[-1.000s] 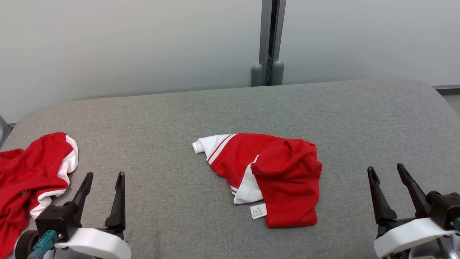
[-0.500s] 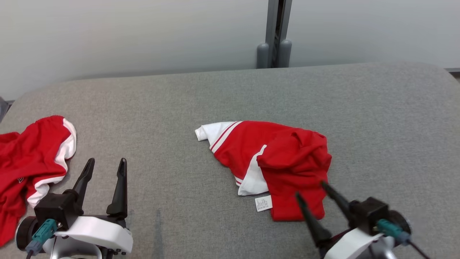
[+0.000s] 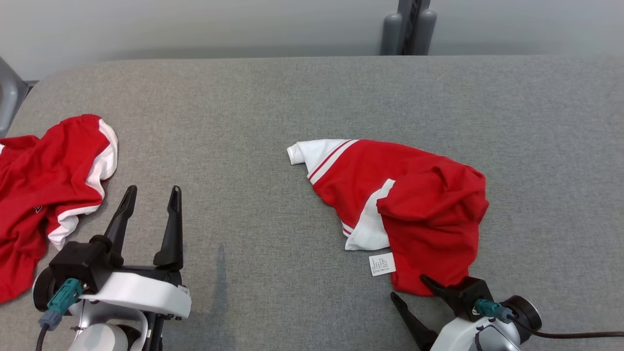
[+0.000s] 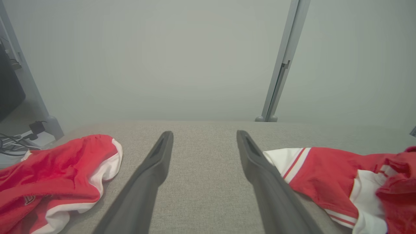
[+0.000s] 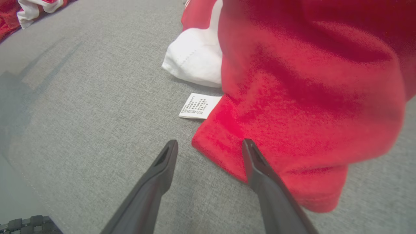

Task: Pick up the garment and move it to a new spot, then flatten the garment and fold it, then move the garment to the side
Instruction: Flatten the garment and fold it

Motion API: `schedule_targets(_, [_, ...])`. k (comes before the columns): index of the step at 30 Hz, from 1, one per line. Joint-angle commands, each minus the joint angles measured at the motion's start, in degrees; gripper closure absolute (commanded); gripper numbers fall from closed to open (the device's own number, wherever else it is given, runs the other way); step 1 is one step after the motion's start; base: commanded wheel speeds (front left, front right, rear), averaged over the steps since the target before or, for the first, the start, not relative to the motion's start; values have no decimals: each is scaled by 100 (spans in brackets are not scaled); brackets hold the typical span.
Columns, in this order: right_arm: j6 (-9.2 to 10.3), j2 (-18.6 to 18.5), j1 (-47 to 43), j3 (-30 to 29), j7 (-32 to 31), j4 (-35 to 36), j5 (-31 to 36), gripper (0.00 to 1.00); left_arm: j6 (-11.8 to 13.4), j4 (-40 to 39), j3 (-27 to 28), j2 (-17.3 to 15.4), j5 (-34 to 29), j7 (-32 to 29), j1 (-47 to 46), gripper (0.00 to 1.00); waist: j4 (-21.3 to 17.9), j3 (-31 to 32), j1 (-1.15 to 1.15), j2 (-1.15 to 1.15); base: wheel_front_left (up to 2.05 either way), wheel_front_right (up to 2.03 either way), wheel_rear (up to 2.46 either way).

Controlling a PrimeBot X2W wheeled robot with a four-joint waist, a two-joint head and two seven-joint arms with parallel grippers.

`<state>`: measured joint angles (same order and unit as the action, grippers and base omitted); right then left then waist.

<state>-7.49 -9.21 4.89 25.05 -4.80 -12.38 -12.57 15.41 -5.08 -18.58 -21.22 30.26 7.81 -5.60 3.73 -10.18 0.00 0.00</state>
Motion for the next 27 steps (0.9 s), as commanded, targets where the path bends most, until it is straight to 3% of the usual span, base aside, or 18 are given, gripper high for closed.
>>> schedule_targets(1, [-1, -39, 95, -6, -61, -86, 77, 0, -28, 23, 6, -1, 4, 49, -128, 0, 53, -74, 0, 0, 0, 0, 0])
schedule_targets(6, [-1, -31, 255, -94, -322, -370, 189, 0, -73, 95, -10, 43, 21, 120, -245, 0, 85, -162, 0, 0, 0, 0, 0])
schedule_targets(7, [0, -27, 278, -102, -395, -429, 182, 11, -78, 111, -10, 48, 25, 129, -259, 0, 86, -171, 0, 0, 0, 0, 0])
schedule_targets(8, [0, -9, 292, -62, -450, -462, 110, 56, -95, 125, -6, 69, 68, 149, -266, 0, 84, -176, 0, 0, 0, 0, 0])
schedule_targets(10, [-6, 18, 325, 44, -593, -460, -109, 100, -126, 167, 6, 65, 81, 181, -294, 0, 71, -172, 0, 0, 0, 0, 0])
schedule_targets(15, [-4, -130, 505, 219, -771, -4, -501, 100, -151, 230, 42, 40, 129, 221, -312, 0, -17, -108, 0, 0, 0, 0, 0])
schedule_targets(20, [-1, -62, 523, 191, -832, 1239, -1607, 100, -103, 218, 76, -39, 151, 191, -204, 0, -178, -15, 0, 0, 0, 0, 0])
schedule_targets(27, [-1, 130, 761, -245, -474, 2767, -2531, 100, -84, 139, 55, -90, 138, 121, -200, 0, -246, 24, 0, 0, 0, 0, 0])
